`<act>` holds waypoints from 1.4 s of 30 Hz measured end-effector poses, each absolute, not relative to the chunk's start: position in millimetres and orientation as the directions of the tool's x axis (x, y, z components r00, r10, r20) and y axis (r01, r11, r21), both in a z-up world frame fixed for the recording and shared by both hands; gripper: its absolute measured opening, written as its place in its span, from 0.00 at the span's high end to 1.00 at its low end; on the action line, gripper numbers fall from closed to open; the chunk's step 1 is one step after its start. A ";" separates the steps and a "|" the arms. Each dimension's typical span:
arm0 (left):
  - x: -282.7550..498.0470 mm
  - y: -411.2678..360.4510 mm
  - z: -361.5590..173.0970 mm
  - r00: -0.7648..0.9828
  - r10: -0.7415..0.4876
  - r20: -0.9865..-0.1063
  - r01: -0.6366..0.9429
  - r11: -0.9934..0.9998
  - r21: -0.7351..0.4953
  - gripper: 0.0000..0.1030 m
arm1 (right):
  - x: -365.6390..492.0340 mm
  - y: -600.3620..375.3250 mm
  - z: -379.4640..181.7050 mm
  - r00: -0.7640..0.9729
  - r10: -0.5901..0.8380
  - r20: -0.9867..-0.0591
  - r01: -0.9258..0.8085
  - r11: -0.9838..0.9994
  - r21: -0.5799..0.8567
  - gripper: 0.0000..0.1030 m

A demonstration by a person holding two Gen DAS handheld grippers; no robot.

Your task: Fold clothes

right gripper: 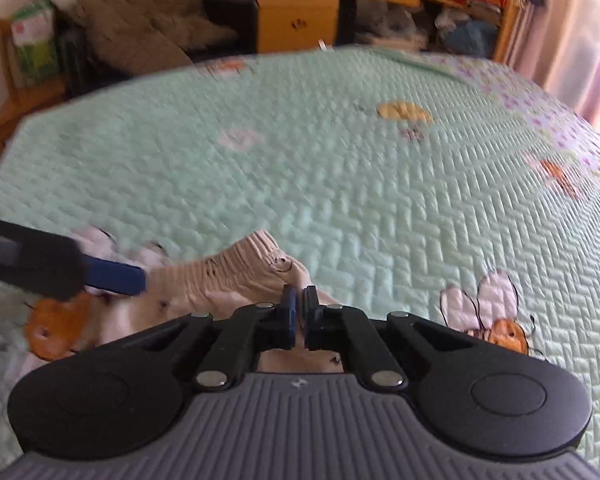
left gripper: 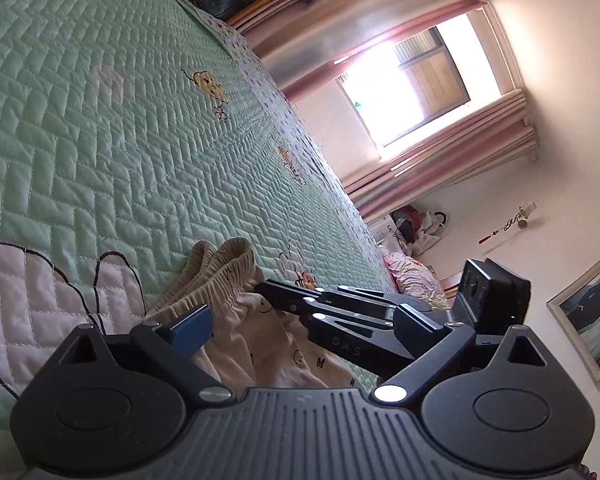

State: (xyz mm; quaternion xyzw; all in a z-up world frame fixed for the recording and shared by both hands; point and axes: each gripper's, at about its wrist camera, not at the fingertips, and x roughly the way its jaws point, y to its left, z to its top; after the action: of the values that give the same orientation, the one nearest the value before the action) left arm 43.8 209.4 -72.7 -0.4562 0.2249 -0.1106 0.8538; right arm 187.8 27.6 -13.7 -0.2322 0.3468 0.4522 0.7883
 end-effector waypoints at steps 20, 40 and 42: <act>40.1 215.8 -81.3 0.844 -0.359 -0.397 -0.126 0.589 -0.799 0.18 | 207.8 43.7 -32.6 0.262 0.647 -0.716 -0.806 0.555 0.207 0.90; -0.8 223.3 -43.3 0.921 -0.225 -0.319 -0.123 0.611 -0.782 0.09 | 84.2 -77.6 4.5 0.494 0.679 -0.543 -0.602 0.718 0.350 0.62; 10.2 203.0 -40.3 0.903 -0.311 -0.295 -0.047 0.612 -0.789 0.09 | 75.4 -98.3 3.0 0.498 0.683 -0.534 -0.569 0.722 0.394 0.62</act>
State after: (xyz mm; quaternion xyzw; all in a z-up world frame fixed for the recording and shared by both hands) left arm 10.2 203.0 -40.3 -0.4337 0.2065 -0.0754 0.8738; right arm 75.4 -98.3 3.0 0.0830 0.3449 0.3635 0.8614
